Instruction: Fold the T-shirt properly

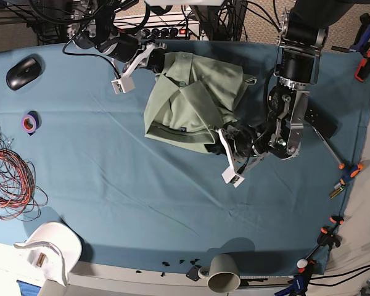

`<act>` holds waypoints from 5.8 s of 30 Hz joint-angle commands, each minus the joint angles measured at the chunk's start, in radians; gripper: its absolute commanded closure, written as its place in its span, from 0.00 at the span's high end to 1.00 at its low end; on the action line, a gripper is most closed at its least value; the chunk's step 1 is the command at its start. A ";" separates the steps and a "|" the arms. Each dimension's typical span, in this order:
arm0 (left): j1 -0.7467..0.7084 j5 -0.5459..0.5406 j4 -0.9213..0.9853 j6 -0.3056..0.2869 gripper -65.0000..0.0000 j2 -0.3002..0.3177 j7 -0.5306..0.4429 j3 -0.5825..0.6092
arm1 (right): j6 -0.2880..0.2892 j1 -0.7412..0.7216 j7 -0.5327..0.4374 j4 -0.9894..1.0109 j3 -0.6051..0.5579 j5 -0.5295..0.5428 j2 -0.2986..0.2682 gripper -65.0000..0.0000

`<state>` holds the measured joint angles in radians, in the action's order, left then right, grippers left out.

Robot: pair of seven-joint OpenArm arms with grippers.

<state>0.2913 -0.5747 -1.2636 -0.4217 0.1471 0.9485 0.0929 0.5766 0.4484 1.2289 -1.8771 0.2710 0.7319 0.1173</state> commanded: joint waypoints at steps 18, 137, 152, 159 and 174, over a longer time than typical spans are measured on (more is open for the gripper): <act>0.103 -0.078 -0.015 -0.023 0.42 0.071 -0.003 -0.004 | 0.043 -0.003 -0.016 -0.015 0.021 0.084 0.002 0.24; -0.144 -0.135 -0.072 -0.180 0.00 0.028 -0.163 -0.036 | 0.054 -0.414 -0.055 0.107 0.148 0.156 0.016 0.00; -0.144 -0.135 -0.072 -0.180 0.00 0.028 -0.163 -0.036 | -0.005 -0.504 -0.083 0.367 0.150 -0.061 -0.015 0.00; -0.121 -0.207 -0.073 -0.180 0.00 0.037 -0.151 -0.037 | -0.024 -0.504 -0.096 0.367 0.150 -0.119 -0.085 0.00; -0.032 -0.275 -0.085 -0.230 0.00 0.041 -0.067 -0.172 | -0.023 -0.507 -0.082 0.346 0.150 -0.064 -0.114 0.00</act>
<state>0.2359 -0.8215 -1.3273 -0.6411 0.1810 0.8959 -0.0757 0.5461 -0.0406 1.1675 -1.5066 0.4221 0.6434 0.0151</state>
